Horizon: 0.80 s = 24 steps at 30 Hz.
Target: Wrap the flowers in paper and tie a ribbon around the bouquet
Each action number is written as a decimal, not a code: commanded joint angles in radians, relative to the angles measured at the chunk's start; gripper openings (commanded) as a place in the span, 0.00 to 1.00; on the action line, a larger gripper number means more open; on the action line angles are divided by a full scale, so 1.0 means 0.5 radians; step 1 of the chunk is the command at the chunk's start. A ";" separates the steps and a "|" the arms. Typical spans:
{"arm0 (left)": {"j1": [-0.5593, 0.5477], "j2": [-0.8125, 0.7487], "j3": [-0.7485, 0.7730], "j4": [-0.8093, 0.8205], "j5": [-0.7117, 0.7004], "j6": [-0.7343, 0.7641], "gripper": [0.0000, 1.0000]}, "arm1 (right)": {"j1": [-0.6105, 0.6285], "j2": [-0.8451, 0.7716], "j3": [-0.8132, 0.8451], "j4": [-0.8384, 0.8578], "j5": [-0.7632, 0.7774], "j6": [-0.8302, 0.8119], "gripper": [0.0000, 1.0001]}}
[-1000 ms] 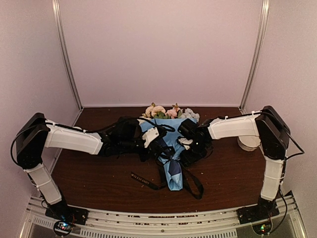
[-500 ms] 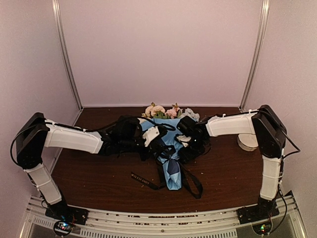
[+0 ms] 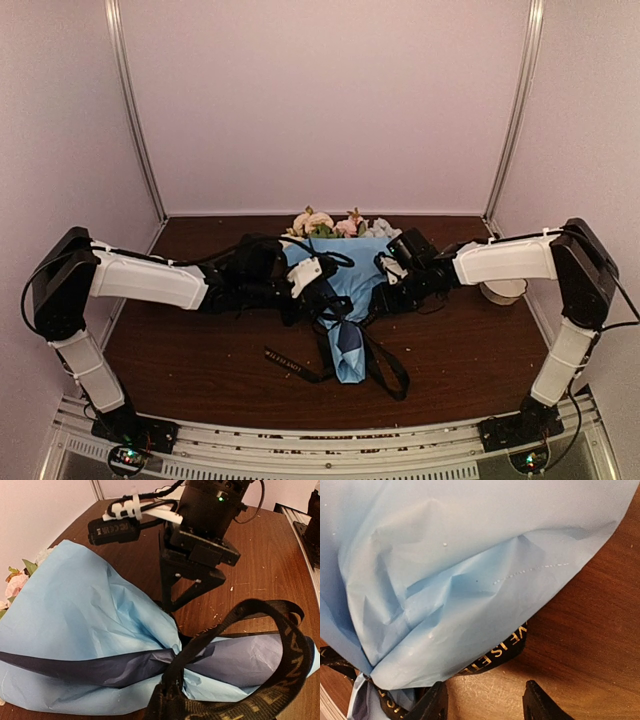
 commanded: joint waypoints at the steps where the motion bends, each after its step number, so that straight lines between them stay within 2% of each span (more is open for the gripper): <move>1: 0.014 0.009 0.054 0.039 -0.015 0.035 0.00 | 0.045 0.128 0.078 0.010 0.100 0.091 0.53; 8: 0.026 0.005 0.046 0.031 -0.017 0.037 0.00 | 0.061 0.185 0.126 -0.010 0.195 0.114 0.53; 16: 0.036 0.003 0.044 0.009 -0.017 0.045 0.00 | 0.174 0.434 0.358 -0.103 0.312 0.104 0.68; 24: 0.047 -0.025 0.017 0.000 -0.026 0.049 0.00 | 0.248 0.514 0.418 -0.290 0.587 0.085 0.66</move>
